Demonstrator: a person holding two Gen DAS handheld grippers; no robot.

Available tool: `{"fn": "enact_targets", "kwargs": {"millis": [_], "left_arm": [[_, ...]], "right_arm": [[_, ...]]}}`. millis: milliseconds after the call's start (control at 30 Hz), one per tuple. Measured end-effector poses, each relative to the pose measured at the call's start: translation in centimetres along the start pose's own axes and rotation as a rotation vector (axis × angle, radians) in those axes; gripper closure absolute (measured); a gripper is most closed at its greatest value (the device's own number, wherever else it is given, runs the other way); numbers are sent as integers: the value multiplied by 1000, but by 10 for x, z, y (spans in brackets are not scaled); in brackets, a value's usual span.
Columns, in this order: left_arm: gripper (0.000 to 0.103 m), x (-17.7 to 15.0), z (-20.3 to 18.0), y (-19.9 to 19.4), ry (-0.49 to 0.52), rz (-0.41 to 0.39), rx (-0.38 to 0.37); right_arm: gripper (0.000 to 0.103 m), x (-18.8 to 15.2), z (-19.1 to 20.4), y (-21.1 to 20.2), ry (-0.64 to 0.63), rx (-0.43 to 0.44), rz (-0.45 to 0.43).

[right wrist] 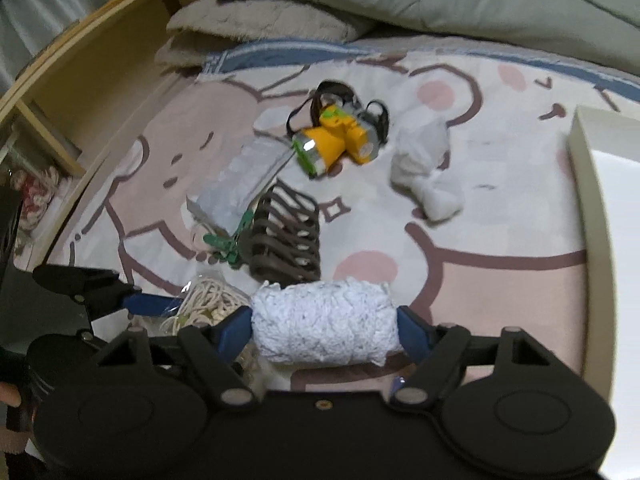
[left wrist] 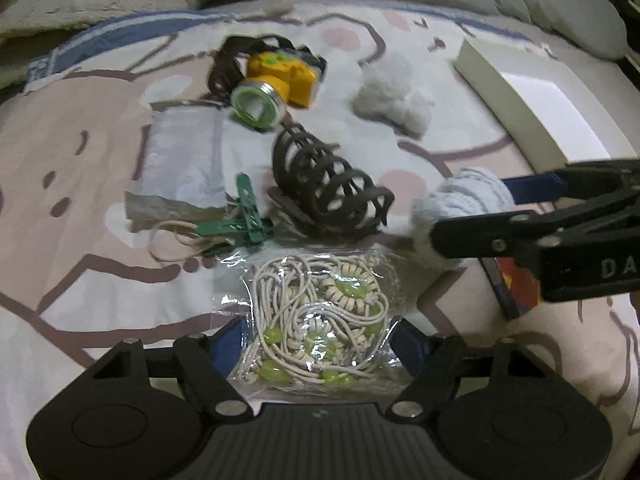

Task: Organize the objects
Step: 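Carry the rope coil and bead bag into the white tray with both tools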

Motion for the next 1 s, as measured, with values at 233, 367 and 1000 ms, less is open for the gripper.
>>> {"fn": "enact_targets", "kwargs": {"millis": [233,367,1000], "left_arm": [[27,7,3,-32,-72,-95,36],[27,11,3,-54,-114,-156,48],[27,25,-6,-116,-232,-375,102]], "right_arm": [[25,14,-6,-32,42,-20,-88],[25,20,-7,-52,34,-36,-141],[25,24,-14,-120,21,-113,-308]]}}
Point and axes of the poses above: each gripper's, at about its wrist camera, not at the fingertips, and y roughly the way its jaws point, z to its left, x to its top, the point moved 2 cm from there along y, roughly the way its jaws point, and after that the axes turned 10 degrees about -z, right-handed, at the moved point
